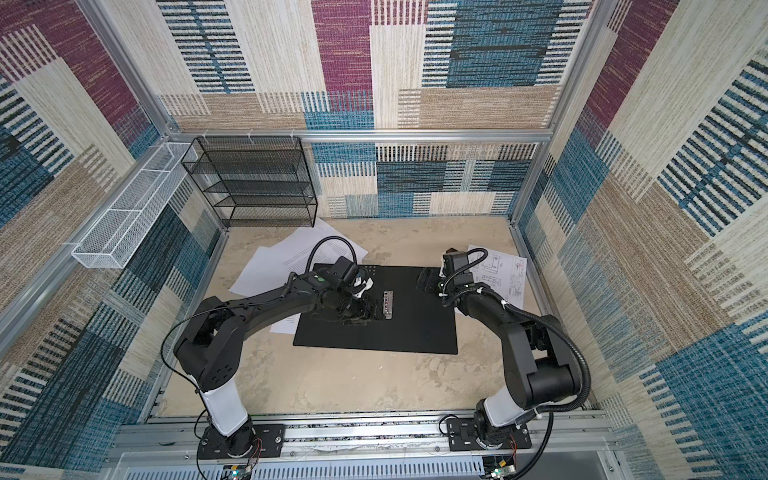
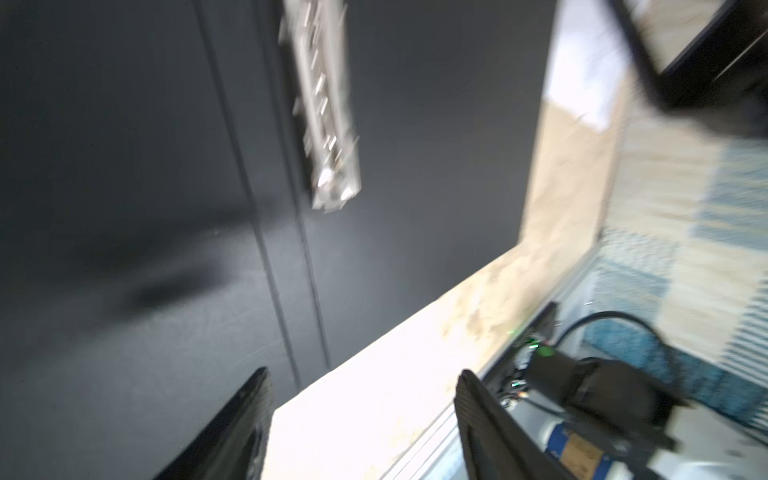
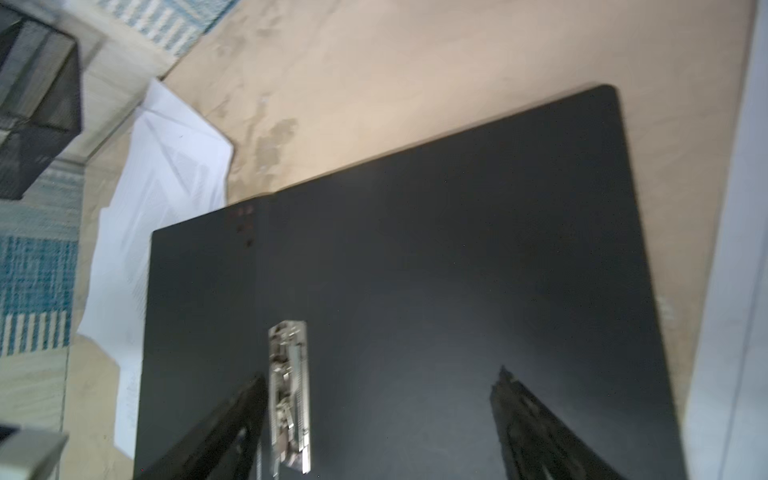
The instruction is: Put the files into the folder
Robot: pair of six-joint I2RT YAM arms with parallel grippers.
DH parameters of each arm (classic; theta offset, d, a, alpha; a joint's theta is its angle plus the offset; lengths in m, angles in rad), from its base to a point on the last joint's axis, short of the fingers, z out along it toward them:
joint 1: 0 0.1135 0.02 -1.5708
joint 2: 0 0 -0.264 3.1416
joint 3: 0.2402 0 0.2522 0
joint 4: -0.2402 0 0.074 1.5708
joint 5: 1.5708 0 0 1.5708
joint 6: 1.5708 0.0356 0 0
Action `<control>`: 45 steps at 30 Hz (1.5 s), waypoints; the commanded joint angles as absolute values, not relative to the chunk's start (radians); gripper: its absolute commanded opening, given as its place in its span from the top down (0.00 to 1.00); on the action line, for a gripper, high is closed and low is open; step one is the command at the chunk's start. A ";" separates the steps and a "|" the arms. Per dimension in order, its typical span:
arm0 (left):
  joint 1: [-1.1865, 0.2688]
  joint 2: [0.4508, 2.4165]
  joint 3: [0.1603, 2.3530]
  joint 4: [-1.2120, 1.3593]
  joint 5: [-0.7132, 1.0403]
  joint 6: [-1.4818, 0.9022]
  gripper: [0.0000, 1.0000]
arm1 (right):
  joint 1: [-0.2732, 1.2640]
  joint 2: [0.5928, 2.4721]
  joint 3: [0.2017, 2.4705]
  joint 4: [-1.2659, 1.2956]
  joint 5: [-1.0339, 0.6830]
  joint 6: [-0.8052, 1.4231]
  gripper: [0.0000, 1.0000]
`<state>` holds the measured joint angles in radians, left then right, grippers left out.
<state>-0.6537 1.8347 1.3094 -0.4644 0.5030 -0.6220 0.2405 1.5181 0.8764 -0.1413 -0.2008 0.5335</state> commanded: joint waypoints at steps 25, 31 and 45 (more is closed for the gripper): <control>-0.543 2.345 1.828 -0.612 0.588 -0.635 0.74 | 0.575 1.710 0.958 -0.245 -0.218 0.622 0.74; -0.541 2.367 1.822 -0.623 0.588 -0.630 0.80 | 0.577 1.734 0.972 -0.254 -0.195 0.632 0.78; -0.534 2.375 1.789 -0.626 0.529 -0.626 0.82 | 0.577 1.759 0.960 -0.261 -0.144 0.649 1.00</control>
